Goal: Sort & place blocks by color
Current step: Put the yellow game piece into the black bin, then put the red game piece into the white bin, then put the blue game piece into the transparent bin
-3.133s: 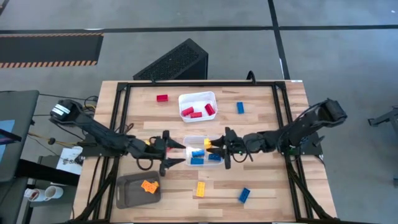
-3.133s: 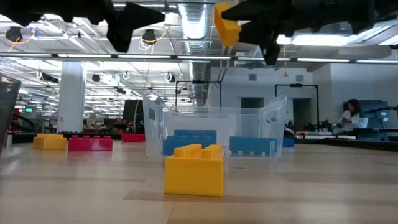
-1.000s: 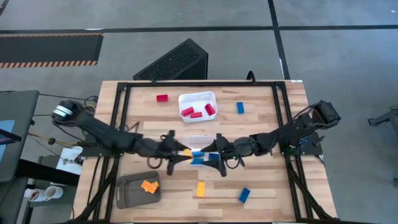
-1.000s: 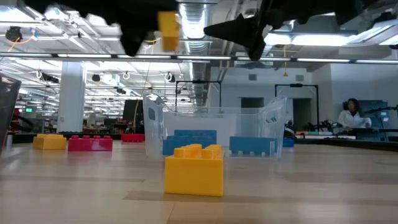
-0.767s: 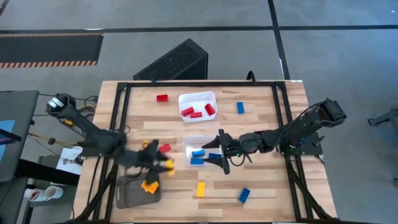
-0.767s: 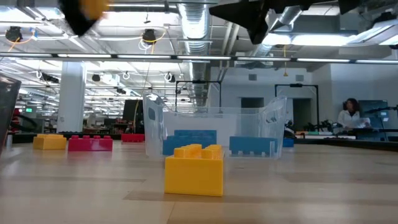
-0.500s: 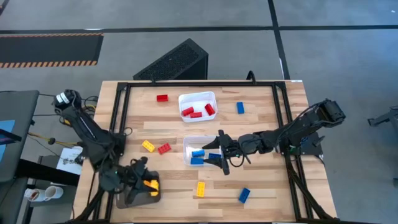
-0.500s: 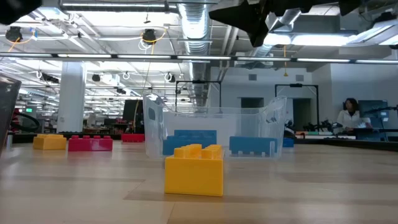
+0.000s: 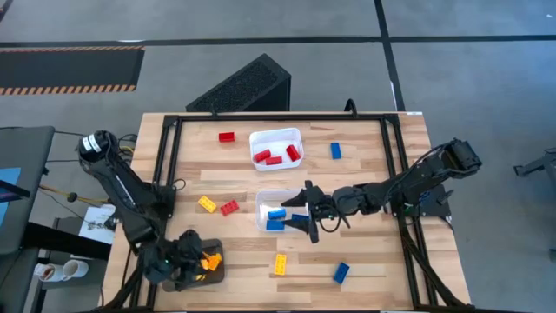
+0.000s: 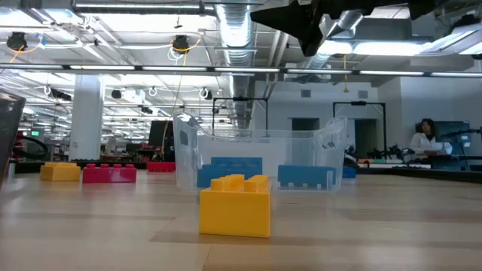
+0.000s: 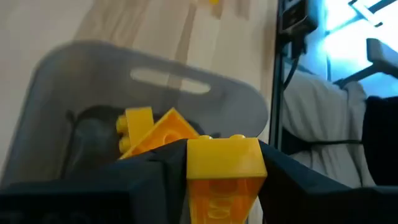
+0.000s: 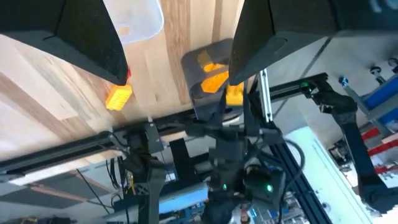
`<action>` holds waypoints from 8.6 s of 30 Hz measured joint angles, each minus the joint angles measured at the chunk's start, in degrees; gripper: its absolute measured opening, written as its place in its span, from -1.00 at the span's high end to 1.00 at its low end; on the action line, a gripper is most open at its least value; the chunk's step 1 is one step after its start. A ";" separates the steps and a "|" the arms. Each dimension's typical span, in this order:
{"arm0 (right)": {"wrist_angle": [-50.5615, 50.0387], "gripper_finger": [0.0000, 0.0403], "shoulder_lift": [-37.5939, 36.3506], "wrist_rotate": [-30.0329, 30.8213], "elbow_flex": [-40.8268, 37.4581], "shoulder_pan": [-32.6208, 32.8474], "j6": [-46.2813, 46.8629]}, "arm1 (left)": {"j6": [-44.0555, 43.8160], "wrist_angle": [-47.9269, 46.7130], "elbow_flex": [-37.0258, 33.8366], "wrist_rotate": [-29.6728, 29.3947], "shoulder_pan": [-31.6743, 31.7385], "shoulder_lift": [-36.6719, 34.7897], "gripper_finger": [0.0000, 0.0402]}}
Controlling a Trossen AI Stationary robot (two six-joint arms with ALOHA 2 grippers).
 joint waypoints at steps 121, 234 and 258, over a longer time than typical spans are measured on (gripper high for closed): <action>-7.36 -0.50 0.00 1.01 0.00 -0.75 2.70 | 29.00 10.66 -11.06 -0.43 44.68 10.18 0.45; -58.86 -0.50 0.42 14.10 0.00 -39.19 18.57 | 59.22 58.85 -23.67 -1.09 40.74 -19.22 0.45; -53.89 -0.29 11.46 6.91 0.13 -44.96 11.27 | 58.86 69.04 -23.65 -2.97 37.62 -8.47 0.45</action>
